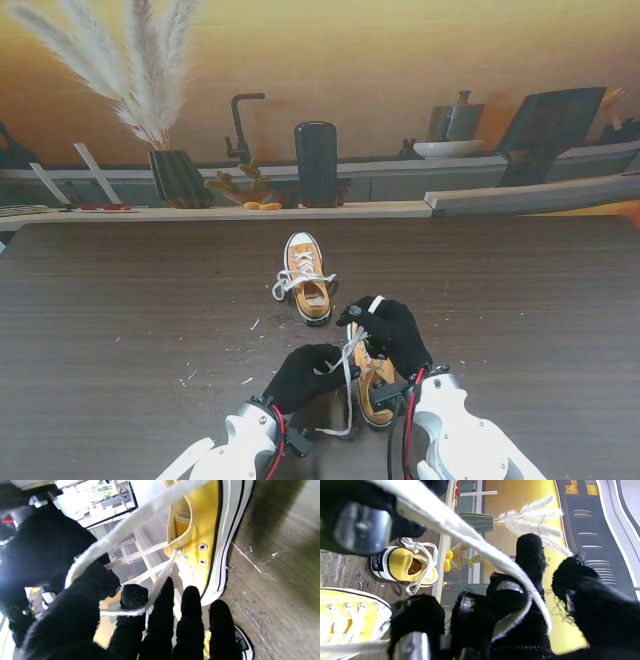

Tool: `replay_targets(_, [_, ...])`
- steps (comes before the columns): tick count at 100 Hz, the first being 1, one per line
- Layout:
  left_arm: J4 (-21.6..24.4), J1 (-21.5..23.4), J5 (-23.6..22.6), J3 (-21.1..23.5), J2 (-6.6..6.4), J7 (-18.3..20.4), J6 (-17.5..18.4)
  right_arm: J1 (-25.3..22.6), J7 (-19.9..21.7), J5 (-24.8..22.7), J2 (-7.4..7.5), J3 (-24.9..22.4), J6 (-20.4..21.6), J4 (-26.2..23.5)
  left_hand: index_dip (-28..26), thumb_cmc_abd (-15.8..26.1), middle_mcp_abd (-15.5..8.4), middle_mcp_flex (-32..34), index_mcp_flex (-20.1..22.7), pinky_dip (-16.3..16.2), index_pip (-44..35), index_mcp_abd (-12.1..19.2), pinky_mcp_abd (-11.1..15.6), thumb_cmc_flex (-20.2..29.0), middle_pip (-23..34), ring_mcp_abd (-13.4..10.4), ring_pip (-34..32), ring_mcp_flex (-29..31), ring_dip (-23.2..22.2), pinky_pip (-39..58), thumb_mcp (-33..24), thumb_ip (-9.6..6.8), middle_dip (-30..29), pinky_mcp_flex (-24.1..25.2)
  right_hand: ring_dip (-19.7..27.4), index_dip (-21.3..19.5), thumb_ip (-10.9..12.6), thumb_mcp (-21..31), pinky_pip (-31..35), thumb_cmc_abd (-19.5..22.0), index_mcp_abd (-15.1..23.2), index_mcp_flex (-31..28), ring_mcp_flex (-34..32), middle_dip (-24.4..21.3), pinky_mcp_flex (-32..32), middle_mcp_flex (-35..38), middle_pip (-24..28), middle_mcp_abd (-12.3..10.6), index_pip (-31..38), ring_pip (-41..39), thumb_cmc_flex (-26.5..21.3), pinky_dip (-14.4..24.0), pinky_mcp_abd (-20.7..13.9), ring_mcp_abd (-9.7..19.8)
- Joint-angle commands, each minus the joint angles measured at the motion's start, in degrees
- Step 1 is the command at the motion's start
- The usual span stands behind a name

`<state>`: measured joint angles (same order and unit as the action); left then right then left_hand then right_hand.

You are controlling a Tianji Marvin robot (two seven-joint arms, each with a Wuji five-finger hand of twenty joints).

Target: Tie the shoelaces into a bow on the shoes

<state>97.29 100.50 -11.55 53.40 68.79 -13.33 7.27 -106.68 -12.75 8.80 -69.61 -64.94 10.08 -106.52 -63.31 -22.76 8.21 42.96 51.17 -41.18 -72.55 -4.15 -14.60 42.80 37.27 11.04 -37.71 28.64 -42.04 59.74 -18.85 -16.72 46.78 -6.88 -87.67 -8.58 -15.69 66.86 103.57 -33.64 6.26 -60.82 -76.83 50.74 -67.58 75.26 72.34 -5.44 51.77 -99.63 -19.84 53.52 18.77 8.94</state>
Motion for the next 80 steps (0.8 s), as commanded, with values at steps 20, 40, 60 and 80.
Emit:
replay_targets(20, [0.1,0.2,-0.2,1.1,-0.79,1.7,1.9,-0.3,2.7,6.0,0.16,-0.8,-0.3,-0.5,-3.4,-3.2,-3.2,-1.4,-1.8,2.3,-3.9,0.3,0.9,0.2,1.0,-2.3,0.4,-0.4,1.5,-2.1,-1.1,0.74,1.8,1.0,-1.5,0.2,-1.1,0.1,16.4,0.0,-1.3,0.6,1.4,0.7,-0.9,7.9,5.4,8.5,0.1,-1.5,0.8,-0.4,0.4,7.1])
replay_targets(40, [0.9,0.9,-2.3,2.9,-1.58,3.3,2.7,-0.3,7.3,14.3,0.52,-2.4,-0.7,-0.6,-5.1,-1.4,-3.9,-2.9,-5.4,2.0,-2.8,1.0,1.5,1.3,-0.6,-2.3,2.1,-1.6,1.8,-3.9,0.1,4.97,0.9,2.1,-1.9,-0.2,-0.9,0.4,16.4,-0.3,-2.1,0.2,1.3,1.2,-1.0,7.9,6.9,8.8,-0.3,-2.6,0.5,1.8,0.9,8.4])
replay_targets(60, [1.5,1.5,-4.4,3.6,-1.49,1.7,1.8,0.0,10.4,20.6,0.62,-3.0,-0.9,-0.2,-6.3,6.5,-2.6,-4.3,-8.5,1.1,-0.3,2.6,1.5,3.2,-2.5,-1.2,4.0,-2.6,2.5,-4.7,5.5,9.45,-0.5,2.8,-1.5,-0.2,-0.9,0.8,16.4,-0.7,-3.0,-0.1,1.3,1.4,-1.0,7.9,7.7,9.3,-0.4,-3.1,0.2,3.0,1.7,8.3])
replay_targets(80, [1.6,2.2,-6.6,3.8,-1.1,-0.9,0.7,0.6,12.6,24.8,0.58,-3.1,-0.7,0.8,-5.0,6.9,-2.3,-4.7,-10.2,0.5,1.4,2.9,1.5,4.5,-3.8,-0.8,4.4,-2.5,2.8,-4.3,6.9,10.25,-1.7,2.5,-1.4,-0.1,-0.9,1.0,16.4,-0.8,-3.2,-0.1,1.3,1.5,-1.0,7.9,8.2,9.3,-0.4,-3.2,0.1,3.2,2.0,8.2])
